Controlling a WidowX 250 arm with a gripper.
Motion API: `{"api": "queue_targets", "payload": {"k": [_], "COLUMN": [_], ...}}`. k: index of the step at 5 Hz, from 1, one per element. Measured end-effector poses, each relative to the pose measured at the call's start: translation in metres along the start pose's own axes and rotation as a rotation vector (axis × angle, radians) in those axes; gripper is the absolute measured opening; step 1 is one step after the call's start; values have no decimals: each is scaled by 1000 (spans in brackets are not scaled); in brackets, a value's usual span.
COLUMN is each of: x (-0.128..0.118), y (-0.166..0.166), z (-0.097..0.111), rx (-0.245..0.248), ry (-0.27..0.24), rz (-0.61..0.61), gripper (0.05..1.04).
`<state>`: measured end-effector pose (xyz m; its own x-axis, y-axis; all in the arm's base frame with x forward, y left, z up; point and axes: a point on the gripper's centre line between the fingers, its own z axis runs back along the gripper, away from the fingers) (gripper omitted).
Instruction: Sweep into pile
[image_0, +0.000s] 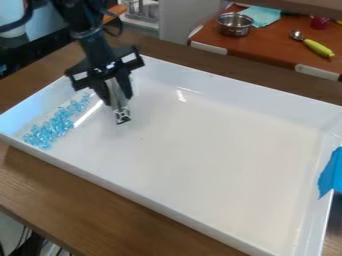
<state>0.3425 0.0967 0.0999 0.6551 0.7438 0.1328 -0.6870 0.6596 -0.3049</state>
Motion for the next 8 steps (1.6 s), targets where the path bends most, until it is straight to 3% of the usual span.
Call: {"api": "queue_targets", "payload": {"k": [1,2,3,4,6,8], "x": [-12,-17,-24,-14,9,19], "y": [12,-5,-27,-51,-62,-53], "z": [14,21,15,3,-26,-32], "rx": [-14,-116,-134,-108,5,36], "ry": [0,-2,2,-38,-137,-156], "rz": [6,-62,-18,63,238,292], "gripper": [377,378,378,378,378,378]}}
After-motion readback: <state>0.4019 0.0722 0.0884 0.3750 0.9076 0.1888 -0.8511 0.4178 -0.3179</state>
